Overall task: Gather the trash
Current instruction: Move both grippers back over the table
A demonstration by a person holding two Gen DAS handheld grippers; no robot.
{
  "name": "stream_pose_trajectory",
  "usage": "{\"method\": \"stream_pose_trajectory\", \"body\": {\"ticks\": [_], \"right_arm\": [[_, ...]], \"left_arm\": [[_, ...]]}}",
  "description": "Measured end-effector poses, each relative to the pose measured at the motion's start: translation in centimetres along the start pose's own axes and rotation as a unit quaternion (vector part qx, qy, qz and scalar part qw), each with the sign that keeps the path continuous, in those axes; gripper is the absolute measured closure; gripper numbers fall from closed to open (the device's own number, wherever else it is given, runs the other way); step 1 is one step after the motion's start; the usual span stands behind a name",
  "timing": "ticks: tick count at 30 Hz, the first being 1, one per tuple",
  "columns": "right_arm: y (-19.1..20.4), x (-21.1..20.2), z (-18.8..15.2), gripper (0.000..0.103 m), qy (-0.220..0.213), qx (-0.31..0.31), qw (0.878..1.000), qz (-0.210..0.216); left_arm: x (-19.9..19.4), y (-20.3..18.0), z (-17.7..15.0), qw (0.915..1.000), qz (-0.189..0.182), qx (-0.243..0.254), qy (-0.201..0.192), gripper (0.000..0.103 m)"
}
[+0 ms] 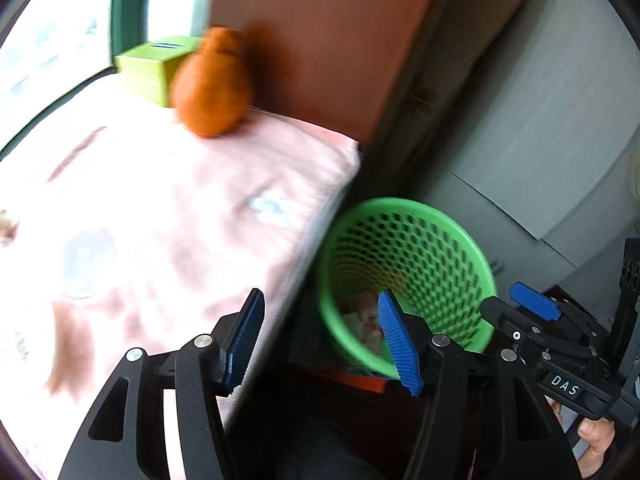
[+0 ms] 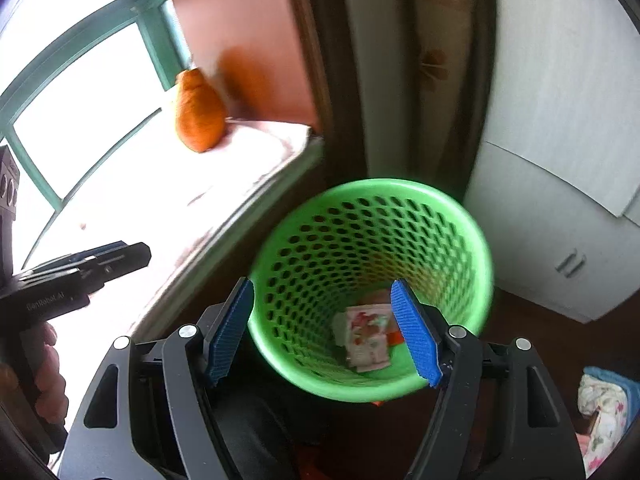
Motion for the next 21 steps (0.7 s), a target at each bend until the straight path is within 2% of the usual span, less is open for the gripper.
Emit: {"method": "stream_pose_trajectory", "body": {"ticks": [10,21], "right_arm": [[7.3,1.3,0.3,0.030,0.011,-0.053,0.998,0.046],[15.9,3.1,-0.2,0.029,0.027,-0.116,0.988,0.097]], "left_arm": [[-4.4,8.4,-0.9,0.9954,0.067,-0.062,-0.029,0.044],[-8.5,17.6,-2.6,0.9820,0.129,-0.128,-0.051,0.041]]}}
Point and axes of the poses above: each gripper's, at about its wrist camera, not at the fingertips, and x roughly the way its jaws point, y to its left, z to its top, the point moved 3 cm from there along x, roughly the way its jaws point, and after that the axes turned 2 degrees about -y, right-handed, at the moved point
